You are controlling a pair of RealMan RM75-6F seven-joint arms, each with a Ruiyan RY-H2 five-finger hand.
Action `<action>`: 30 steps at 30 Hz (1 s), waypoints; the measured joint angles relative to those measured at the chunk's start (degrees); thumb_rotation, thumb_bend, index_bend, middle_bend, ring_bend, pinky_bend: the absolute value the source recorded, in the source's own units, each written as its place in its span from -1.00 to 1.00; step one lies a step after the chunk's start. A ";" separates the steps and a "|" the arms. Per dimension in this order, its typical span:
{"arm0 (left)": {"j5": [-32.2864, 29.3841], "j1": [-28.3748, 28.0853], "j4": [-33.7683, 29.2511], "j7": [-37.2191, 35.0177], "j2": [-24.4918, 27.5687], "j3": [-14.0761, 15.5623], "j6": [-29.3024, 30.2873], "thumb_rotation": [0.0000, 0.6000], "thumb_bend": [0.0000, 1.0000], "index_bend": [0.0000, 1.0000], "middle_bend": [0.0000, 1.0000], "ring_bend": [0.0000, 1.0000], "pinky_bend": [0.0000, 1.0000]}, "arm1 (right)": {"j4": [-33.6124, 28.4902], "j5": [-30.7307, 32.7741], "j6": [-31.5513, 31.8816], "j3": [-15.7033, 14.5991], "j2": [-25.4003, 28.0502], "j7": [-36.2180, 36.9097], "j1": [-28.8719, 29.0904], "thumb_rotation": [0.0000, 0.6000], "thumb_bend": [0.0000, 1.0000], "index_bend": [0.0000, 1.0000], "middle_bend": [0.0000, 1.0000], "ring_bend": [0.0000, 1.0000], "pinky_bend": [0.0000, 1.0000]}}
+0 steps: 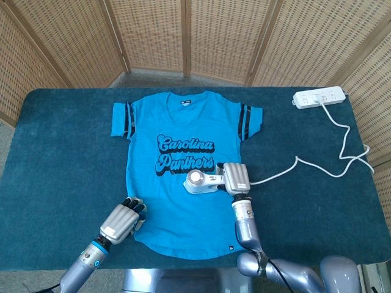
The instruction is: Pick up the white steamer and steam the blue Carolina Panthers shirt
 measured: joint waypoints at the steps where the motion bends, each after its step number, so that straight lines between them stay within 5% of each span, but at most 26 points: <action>1: -0.01 -0.02 0.04 0.01 -0.06 -0.01 -0.05 1.00 -0.10 0.42 -0.30 -0.55 -0.61 | -0.06 0.02 0.03 0.01 0.28 -0.08 -0.14 1.00 -0.26 0.40 0.40 0.43 0.34; 30: -0.49 -0.13 0.16 0.66 -0.61 -0.09 -0.40 1.00 -0.10 0.42 -0.30 -0.55 -0.61 | 0.95 0.98 -0.79 0.60 3.45 1.24 -1.57 1.00 -0.26 0.40 0.40 0.43 0.33</action>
